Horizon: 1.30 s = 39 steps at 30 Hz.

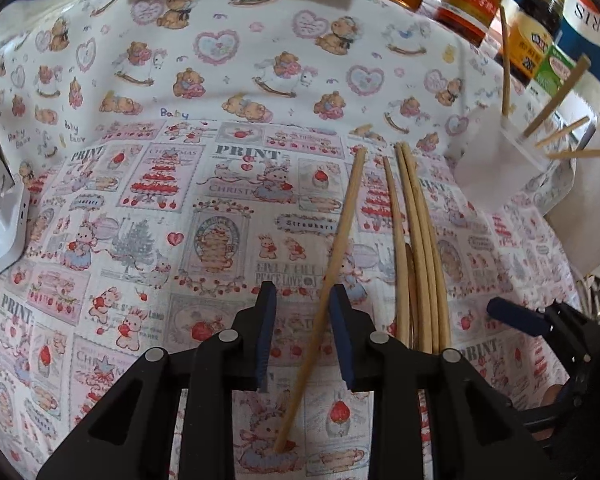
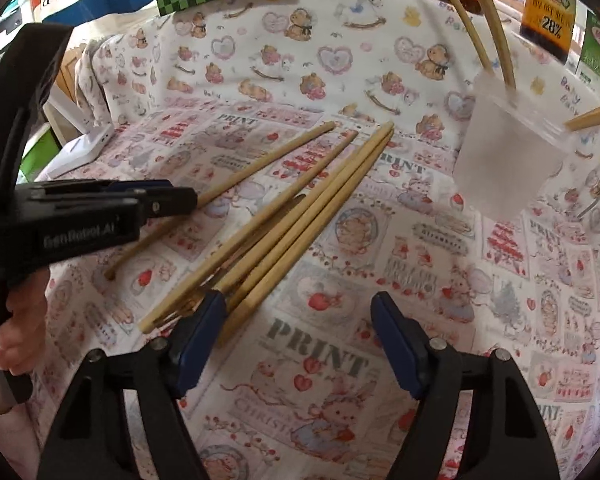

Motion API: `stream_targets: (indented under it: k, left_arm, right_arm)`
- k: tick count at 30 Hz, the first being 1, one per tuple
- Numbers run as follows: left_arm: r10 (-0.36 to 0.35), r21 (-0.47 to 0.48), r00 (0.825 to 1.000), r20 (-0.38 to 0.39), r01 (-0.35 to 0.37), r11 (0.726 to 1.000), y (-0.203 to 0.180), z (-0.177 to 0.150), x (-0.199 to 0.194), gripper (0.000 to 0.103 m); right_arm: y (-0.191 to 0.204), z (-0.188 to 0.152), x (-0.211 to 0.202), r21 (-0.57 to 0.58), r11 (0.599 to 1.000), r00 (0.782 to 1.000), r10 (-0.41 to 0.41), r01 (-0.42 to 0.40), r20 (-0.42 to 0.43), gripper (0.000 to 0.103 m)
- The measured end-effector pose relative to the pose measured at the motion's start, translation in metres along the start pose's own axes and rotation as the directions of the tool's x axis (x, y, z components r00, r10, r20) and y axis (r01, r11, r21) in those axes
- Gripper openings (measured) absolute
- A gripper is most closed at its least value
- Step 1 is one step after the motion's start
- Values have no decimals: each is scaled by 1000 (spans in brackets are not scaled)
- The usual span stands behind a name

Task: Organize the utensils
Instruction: 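Close the right gripper on a bamboo chopstick and lift it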

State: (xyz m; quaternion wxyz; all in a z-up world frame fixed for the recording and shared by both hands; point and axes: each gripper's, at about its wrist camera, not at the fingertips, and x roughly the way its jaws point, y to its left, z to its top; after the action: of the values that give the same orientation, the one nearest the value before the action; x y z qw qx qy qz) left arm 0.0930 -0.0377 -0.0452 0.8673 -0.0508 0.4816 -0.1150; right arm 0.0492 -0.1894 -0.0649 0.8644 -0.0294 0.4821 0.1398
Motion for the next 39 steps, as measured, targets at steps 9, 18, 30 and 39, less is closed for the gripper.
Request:
stream_targets:
  k: [9, 18, 30, 39]
  left_arm:
    - [34, 33, 999, 8, -34, 999, -5, -2, 0, 27]
    - [34, 30, 999, 7, -34, 999, -4, -1, 4, 27]
    - [41, 53, 999, 15, -42, 998, -9, -1, 7, 29]
    - [45, 68, 999, 24, -46, 997, -8, -3, 7, 18]
  right_arm:
    - [2, -9, -4, -46, 998, 999, -39, 39, 4, 62]
    - [12, -13, -10, -76, 997, 999, -30, 33, 44, 26]
    - [25, -21, -12, -155, 980, 990, -110, 123, 91, 16]
    - [-7, -13, -23, 26, 1000, 989, -19, 15, 145, 8]
